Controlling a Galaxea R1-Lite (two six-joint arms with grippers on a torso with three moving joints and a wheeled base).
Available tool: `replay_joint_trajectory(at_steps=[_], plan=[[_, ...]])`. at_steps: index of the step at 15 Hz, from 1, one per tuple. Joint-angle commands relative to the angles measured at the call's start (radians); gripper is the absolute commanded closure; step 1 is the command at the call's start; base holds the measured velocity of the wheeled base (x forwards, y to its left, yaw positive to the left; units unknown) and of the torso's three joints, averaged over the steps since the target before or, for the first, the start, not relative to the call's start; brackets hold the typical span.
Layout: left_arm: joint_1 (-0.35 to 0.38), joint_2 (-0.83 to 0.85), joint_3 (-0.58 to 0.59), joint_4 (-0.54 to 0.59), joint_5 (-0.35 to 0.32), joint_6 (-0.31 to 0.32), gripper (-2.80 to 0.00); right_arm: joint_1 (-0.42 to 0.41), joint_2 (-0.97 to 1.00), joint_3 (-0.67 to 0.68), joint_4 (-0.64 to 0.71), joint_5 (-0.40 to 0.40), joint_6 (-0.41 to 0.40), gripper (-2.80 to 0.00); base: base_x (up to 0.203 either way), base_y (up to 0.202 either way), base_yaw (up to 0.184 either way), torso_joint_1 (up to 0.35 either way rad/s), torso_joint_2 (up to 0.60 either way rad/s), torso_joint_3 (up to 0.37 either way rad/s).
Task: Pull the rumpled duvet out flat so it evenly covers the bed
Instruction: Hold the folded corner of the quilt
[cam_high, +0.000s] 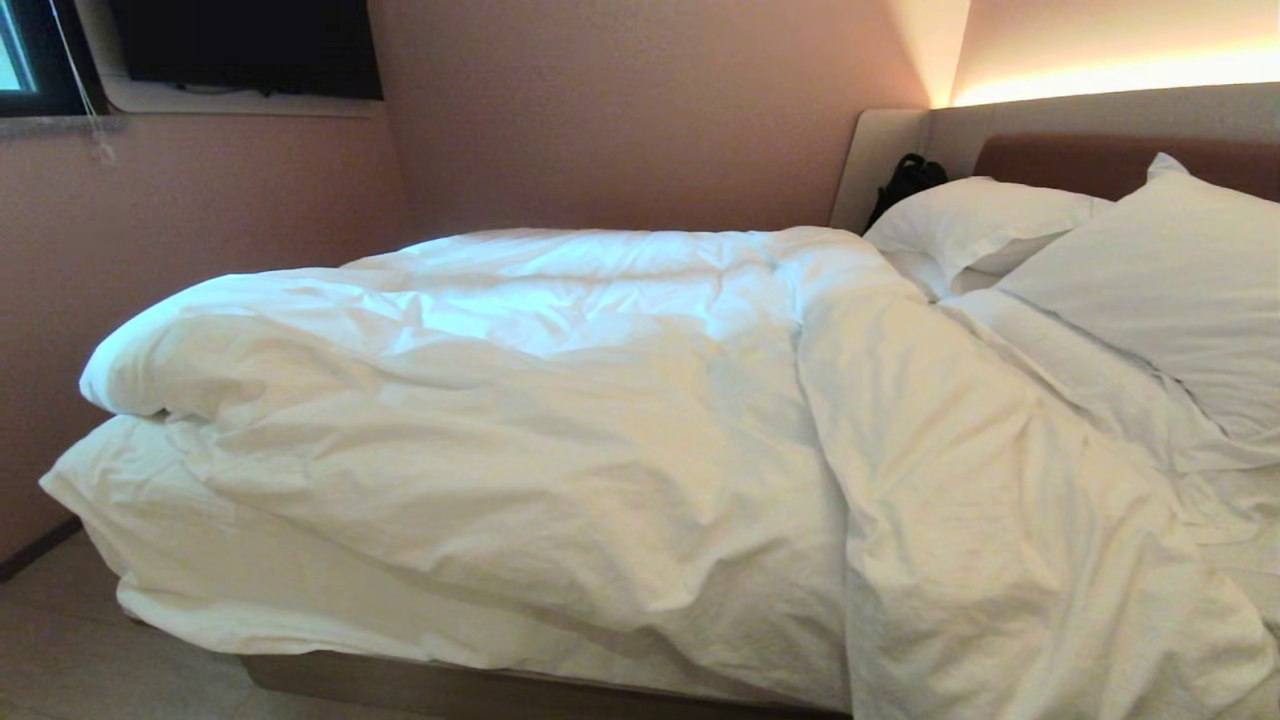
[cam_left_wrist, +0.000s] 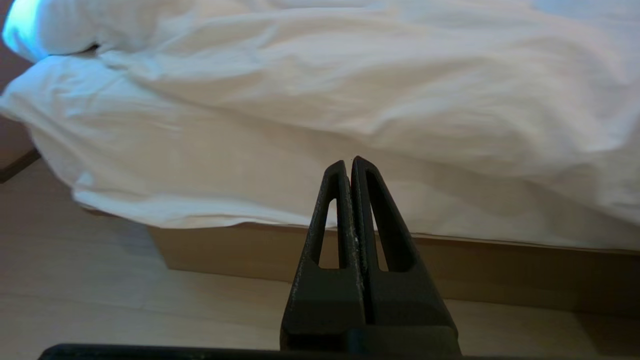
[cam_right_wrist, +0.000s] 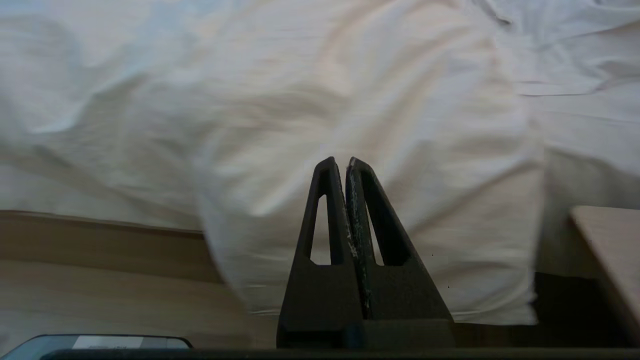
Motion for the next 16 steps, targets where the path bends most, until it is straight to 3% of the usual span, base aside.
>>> replay_joint_trajectory(at_steps=[1, 16], plan=[[0.000, 0.000, 0.000, 0.000, 0.000, 0.000, 0.00, 0.001, 0.001, 0.000, 0.000, 0.000, 0.000, 0.00, 0.000, 0.199, -0.002, 0.002, 0.00, 0.002], [0.000, 0.000, 0.000, -0.002, -0.003, 0.003, 0.00, 0.001, 0.001, 0.000, 0.000, 0.000, 0.000, 0.00, 0.000, 0.194, 0.000, 0.003, 0.00, 0.003]])
